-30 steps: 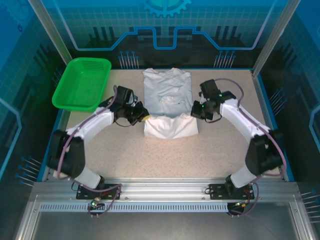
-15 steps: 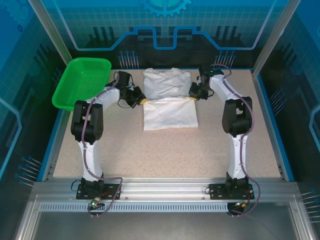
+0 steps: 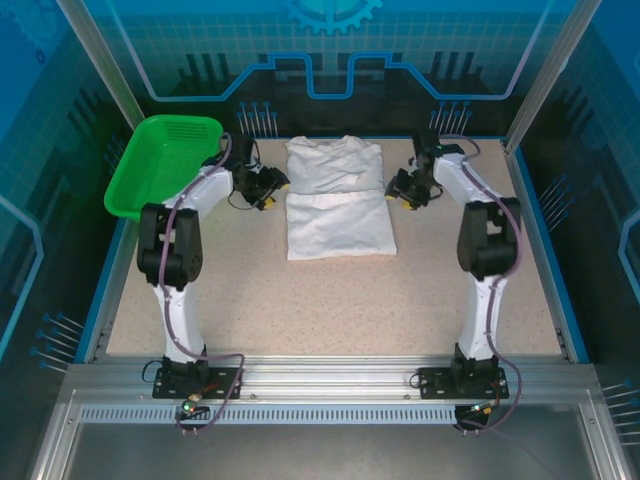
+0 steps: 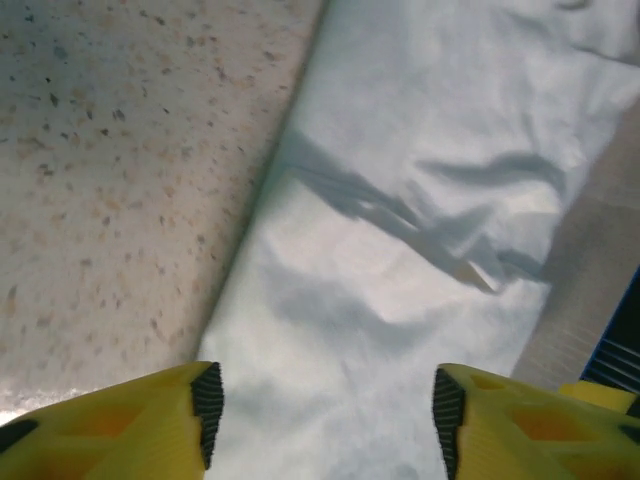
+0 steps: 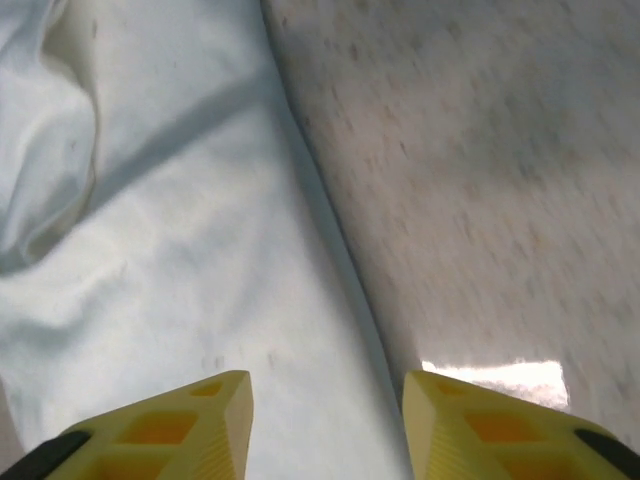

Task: Fold and stack the t-shirts

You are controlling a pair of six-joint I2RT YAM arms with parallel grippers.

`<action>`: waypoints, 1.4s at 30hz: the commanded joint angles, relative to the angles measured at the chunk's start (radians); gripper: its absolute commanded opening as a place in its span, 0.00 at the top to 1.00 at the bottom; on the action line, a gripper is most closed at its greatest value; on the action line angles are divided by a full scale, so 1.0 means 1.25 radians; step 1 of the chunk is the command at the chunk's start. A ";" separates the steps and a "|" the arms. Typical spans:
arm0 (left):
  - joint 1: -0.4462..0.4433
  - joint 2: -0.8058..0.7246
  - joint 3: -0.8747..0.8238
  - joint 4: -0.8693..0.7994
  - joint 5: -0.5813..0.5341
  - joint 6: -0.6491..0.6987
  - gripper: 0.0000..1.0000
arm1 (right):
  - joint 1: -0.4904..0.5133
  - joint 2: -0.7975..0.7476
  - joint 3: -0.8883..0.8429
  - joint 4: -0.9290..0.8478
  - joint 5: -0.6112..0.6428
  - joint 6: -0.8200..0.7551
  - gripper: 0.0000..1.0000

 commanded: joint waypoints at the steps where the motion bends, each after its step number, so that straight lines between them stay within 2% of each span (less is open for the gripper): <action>1: -0.072 -0.121 -0.068 0.008 -0.041 0.017 0.53 | 0.044 -0.143 -0.154 0.148 -0.083 0.028 0.64; 4: -0.165 -0.124 -0.105 0.051 -0.053 0.006 0.67 | 0.079 -0.172 -0.269 0.233 -0.119 0.059 0.77; 7: -0.229 -0.073 -0.098 0.070 -0.055 0.010 0.69 | 0.107 -0.147 -0.299 0.249 -0.108 0.062 0.79; 12: -0.251 -0.006 -0.154 0.086 -0.088 0.053 0.71 | 0.130 -0.081 -0.336 0.273 -0.111 0.067 0.79; 15: -0.248 0.003 -0.211 0.082 -0.134 0.084 0.71 | 0.132 -0.071 -0.372 0.269 -0.082 0.070 0.74; 18: -0.246 -0.009 -0.283 0.079 -0.142 0.097 0.70 | 0.148 -0.086 -0.434 0.284 -0.076 0.082 0.69; 25: -0.255 -0.161 -0.530 0.104 -0.145 0.086 0.70 | 0.259 -0.199 -0.620 0.301 -0.020 0.098 0.63; 30: -0.260 -0.289 -0.704 0.132 -0.129 0.039 0.70 | 0.304 -0.315 -0.791 0.315 0.033 0.130 0.62; 32: -0.270 -0.340 -0.760 0.139 -0.120 0.015 0.70 | 0.315 -0.369 -0.844 0.321 0.048 0.137 0.57; 39: -0.300 -0.565 -0.863 0.062 -0.152 -0.042 0.65 | 0.317 -0.491 -0.923 0.318 0.031 0.165 0.51; 42: -0.300 -0.658 -0.848 -0.006 -0.189 -0.042 0.61 | 0.319 -0.550 -0.938 0.305 0.033 0.194 0.48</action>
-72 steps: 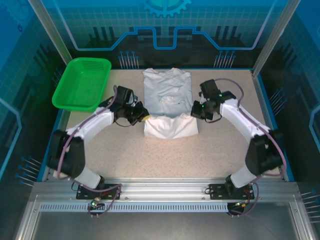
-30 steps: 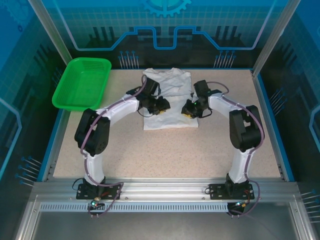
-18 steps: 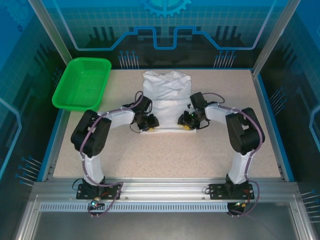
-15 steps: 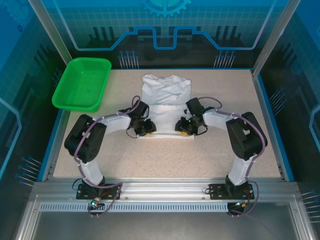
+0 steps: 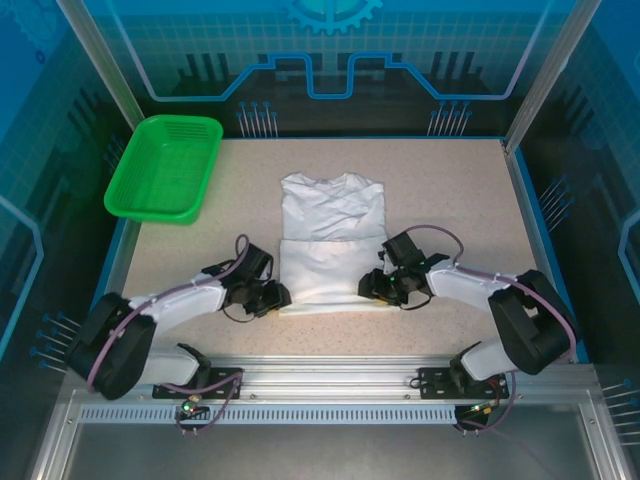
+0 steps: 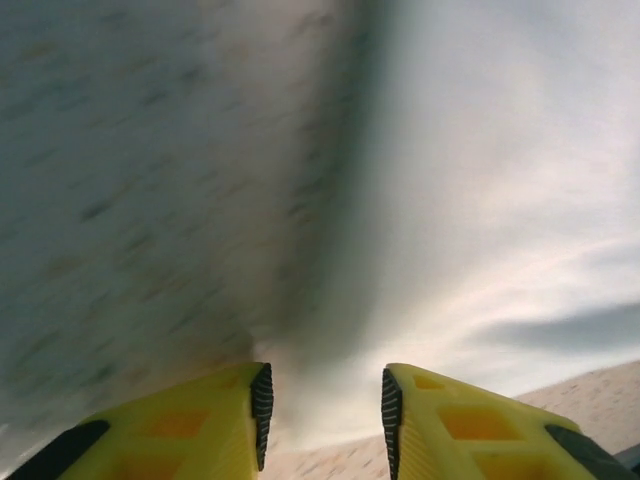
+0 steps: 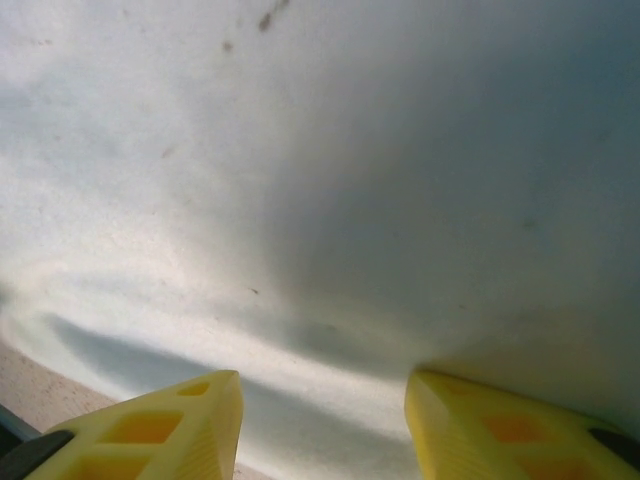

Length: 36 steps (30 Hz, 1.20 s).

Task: Fold and stack the t-shirts

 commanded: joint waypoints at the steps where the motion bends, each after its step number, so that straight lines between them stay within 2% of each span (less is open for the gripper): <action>1: 0.000 -0.086 0.015 -0.148 -0.078 -0.015 0.60 | 0.001 -0.047 -0.050 -0.131 0.064 0.050 0.46; 5: 0.001 -0.126 0.098 -0.202 -0.089 0.010 0.59 | 0.004 -0.174 -0.046 -0.164 0.099 0.073 0.40; 10: -0.001 -0.125 0.156 -0.173 0.010 0.020 0.49 | -0.026 -0.319 -0.016 -0.289 0.187 0.045 0.29; 14: 0.000 -0.119 0.143 -0.077 0.124 -0.010 0.47 | -0.124 -0.347 -0.014 -0.270 0.090 -0.035 0.36; 17: 0.000 -0.045 0.193 0.007 0.169 -0.018 0.53 | -0.174 -0.264 0.047 -0.244 0.052 -0.085 0.55; 19: -0.001 0.043 0.256 0.017 0.160 0.002 0.61 | -0.182 -0.174 0.110 -0.218 0.015 -0.112 0.65; 21: 0.003 0.130 0.310 0.048 0.146 0.015 0.66 | -0.182 -0.069 0.186 -0.211 -0.009 -0.125 0.77; 22: 0.005 0.168 0.334 0.055 0.142 0.021 0.67 | -0.181 -0.026 0.213 -0.202 -0.019 -0.129 0.79; 25: 0.011 0.280 0.403 0.064 0.100 0.053 0.67 | -0.187 0.097 0.300 -0.189 -0.008 -0.136 0.82; 29: 0.045 0.409 0.443 0.089 0.082 0.069 0.72 | -0.217 0.225 0.349 -0.164 -0.015 -0.145 0.83; 33: 0.077 0.457 0.427 0.089 0.013 0.073 0.72 | -0.257 0.321 0.375 -0.166 -0.005 -0.149 0.81; 36: 0.082 0.458 0.405 0.070 -0.032 0.064 0.72 | -0.274 0.337 0.359 -0.156 -0.003 -0.145 0.80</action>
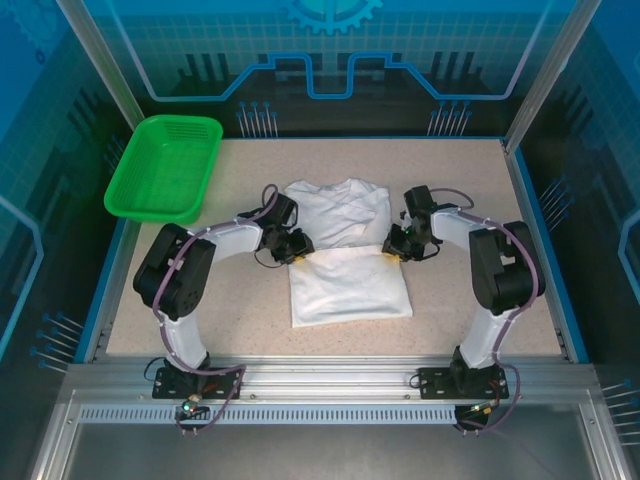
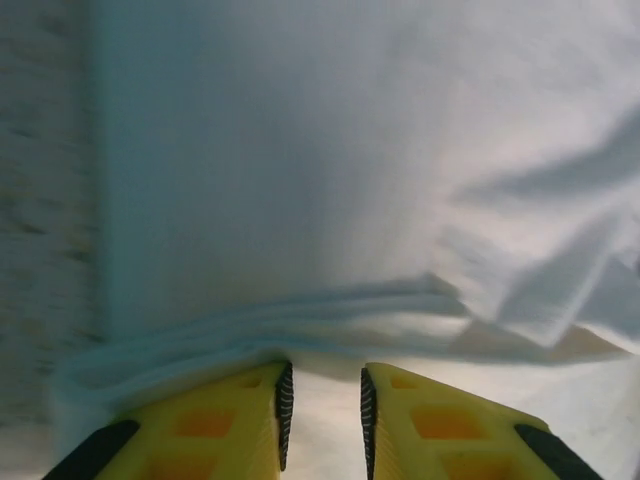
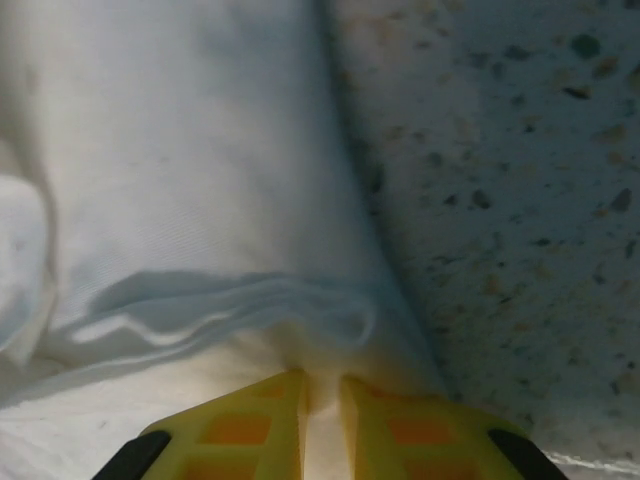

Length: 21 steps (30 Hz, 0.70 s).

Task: Fold and stack the t-shirts

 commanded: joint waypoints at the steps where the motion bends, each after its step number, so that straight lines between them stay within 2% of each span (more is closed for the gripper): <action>1: 0.007 -0.009 -0.026 -0.023 -0.075 0.014 0.72 | -0.019 0.007 -0.008 0.003 0.006 -0.008 0.79; 4: 0.016 -0.031 -0.043 -0.028 -0.077 0.016 0.71 | -0.019 -0.035 -0.029 0.017 0.002 0.000 0.76; 6: 0.018 -0.061 -0.037 -0.048 -0.082 0.027 0.66 | -0.021 -0.084 -0.043 0.018 0.008 0.008 0.67; 8: 0.018 -0.102 -0.026 -0.072 -0.076 0.037 0.56 | -0.022 -0.147 -0.061 0.013 0.011 0.012 0.59; 11: 0.017 -0.202 -0.033 -0.113 -0.060 0.045 0.36 | -0.022 -0.305 -0.142 0.009 0.006 0.041 0.43; 12: 0.015 -0.243 -0.050 -0.127 -0.050 0.045 0.33 | -0.020 -0.363 -0.183 -0.004 0.013 0.047 0.39; 14: 0.008 -0.315 -0.095 -0.152 -0.019 0.035 0.33 | -0.008 -0.464 -0.239 -0.089 0.068 0.063 0.36; 16: -0.009 -0.378 -0.148 -0.178 0.015 0.022 0.34 | 0.006 -0.531 -0.288 -0.171 0.077 0.076 0.37; 21: -0.123 -0.533 -0.320 -0.164 0.048 -0.094 0.44 | 0.073 -0.666 -0.435 -0.227 0.073 0.116 0.36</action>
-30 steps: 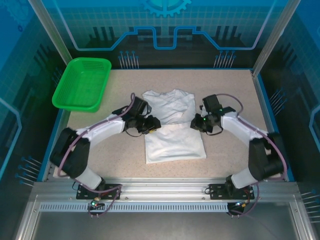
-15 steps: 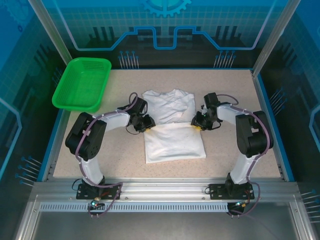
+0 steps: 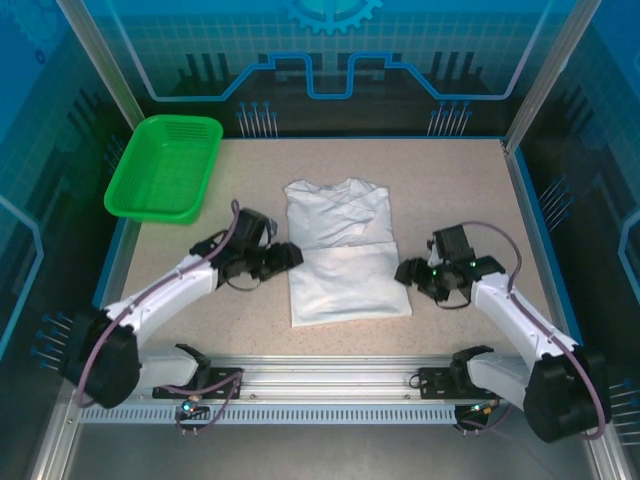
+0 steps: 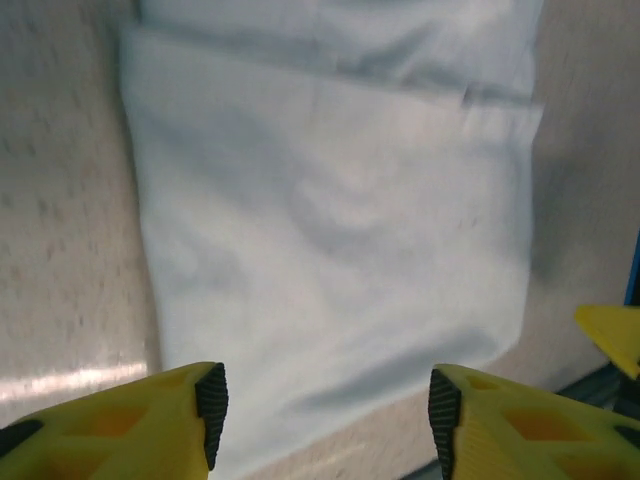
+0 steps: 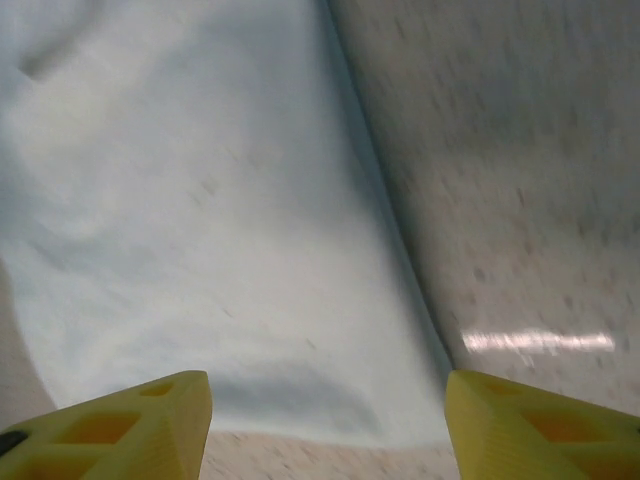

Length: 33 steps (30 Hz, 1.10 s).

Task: Fold and stack the t-shirts

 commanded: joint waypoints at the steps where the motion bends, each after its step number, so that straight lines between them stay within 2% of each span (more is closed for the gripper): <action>1: -0.071 -0.058 -0.106 -0.034 0.042 -0.104 0.45 | 0.039 -0.060 -0.081 -0.105 0.033 0.050 0.36; 6: -0.162 -0.118 -0.218 0.067 -0.003 -0.238 0.50 | 0.055 -0.107 -0.120 -0.075 0.033 0.072 0.38; 9: -0.166 -0.126 -0.263 0.131 -0.006 -0.287 0.52 | 0.061 -0.075 -0.122 -0.035 0.023 0.077 0.40; 17: -0.172 -0.055 -0.298 0.228 0.007 -0.327 0.56 | 0.074 0.002 -0.119 0.048 0.012 0.069 0.45; 21: -0.172 -0.014 -0.296 0.252 0.017 -0.332 0.62 | 0.075 0.019 -0.120 0.054 0.033 0.066 0.54; 28: -0.174 0.013 -0.278 0.199 -0.010 -0.312 0.71 | 0.075 0.046 -0.109 0.057 0.052 0.050 0.72; 31: -0.173 0.029 -0.270 0.200 -0.014 -0.302 0.84 | 0.075 0.048 -0.106 0.058 0.054 0.040 0.86; 33: -0.173 0.041 -0.259 0.187 -0.020 -0.292 0.99 | 0.078 0.048 -0.099 0.048 0.059 0.032 0.93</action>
